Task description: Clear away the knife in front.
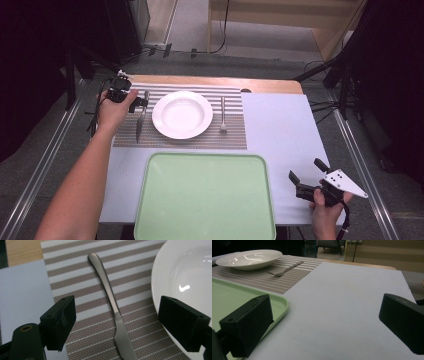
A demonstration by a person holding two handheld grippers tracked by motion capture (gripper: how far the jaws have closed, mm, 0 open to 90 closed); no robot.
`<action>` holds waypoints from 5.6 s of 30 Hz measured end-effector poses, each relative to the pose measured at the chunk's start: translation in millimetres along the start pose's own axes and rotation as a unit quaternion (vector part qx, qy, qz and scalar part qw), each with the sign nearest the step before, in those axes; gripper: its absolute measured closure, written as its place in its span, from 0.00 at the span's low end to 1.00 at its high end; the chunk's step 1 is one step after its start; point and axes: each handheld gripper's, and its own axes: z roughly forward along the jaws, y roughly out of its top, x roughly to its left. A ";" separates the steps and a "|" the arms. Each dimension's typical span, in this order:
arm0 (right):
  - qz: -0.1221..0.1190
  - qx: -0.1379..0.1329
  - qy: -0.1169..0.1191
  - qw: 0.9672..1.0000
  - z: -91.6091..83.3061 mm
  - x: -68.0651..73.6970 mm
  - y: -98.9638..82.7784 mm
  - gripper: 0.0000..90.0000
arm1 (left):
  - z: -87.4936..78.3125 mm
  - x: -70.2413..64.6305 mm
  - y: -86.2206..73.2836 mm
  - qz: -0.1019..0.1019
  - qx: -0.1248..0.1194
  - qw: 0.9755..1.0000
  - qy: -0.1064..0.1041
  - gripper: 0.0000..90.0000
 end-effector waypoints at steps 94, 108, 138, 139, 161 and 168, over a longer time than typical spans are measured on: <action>0.001 0.021 -0.005 1.000 5.5 -0.1 0.4 0.00 | -3.4 -21.2 -34.2 0.059 0.053 0.997 -0.006 0.89; 0.002 0.022 -0.007 1.000 5.7 0.2 0.4 0.00 | -31.5 -34.2 -52.6 0.081 0.021 0.996 -0.027 0.89; 0.001 0.021 -0.005 1.000 5.2 -0.3 0.5 0.00 | -66.3 -95.8 -96.5 0.147 -0.022 0.987 -0.063 0.89; 0.001 0.021 -0.005 1.000 5.2 -0.3 0.5 0.00 | -67.2 -97.9 -98.3 0.148 -0.024 0.987 -0.064 0.89; 0.002 0.021 -0.005 1.000 5.0 0.2 0.6 0.00 | -77.9 -141.4 -140.3 0.166 -0.044 0.979 -0.109 0.89; 0.000 0.022 -0.005 1.000 5.2 0.3 0.6 0.00 | -78.7 -153.5 -155.9 0.167 -0.049 0.977 -0.124 0.88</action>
